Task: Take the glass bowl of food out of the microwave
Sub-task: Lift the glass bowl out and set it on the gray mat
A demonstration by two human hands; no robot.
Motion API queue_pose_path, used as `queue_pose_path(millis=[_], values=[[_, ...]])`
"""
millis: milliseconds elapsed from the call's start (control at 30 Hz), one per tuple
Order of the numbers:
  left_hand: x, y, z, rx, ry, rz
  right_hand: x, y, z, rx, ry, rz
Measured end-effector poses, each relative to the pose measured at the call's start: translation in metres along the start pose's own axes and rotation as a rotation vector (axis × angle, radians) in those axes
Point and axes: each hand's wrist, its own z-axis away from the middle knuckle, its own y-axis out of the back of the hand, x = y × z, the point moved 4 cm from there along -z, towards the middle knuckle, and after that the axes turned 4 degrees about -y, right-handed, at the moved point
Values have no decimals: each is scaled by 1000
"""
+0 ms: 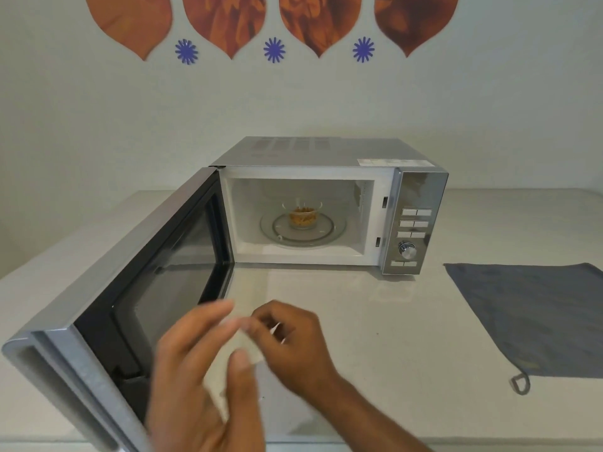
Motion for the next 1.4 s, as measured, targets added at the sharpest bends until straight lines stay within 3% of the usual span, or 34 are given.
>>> queue_pose_path(millis=[67, 233, 333, 933, 1033, 1233, 1400], values=[[-2, -29, -11, -66, 50, 47, 3, 23, -16, 69, -4, -10], [-57, -113, -35, -279, 397, 140, 17, 78, -65, 211, -46, 50], [-87, -157, -49, -369, 417, 112, 29, 102, -100, 259, -61, 75], [-268, -292, -88, -317, 889, 169, 175, 129, -254, 296, -480, -64], [-286, -304, -87, -326, 937, 120, 196, 126, -266, 300, -547, -98], [-317, -325, -95, -363, 921, 20, 223, 123, -289, 234, -605, 61], [-339, -332, -92, -458, 997, -53, 235, 116, -301, 256, -673, 5]])
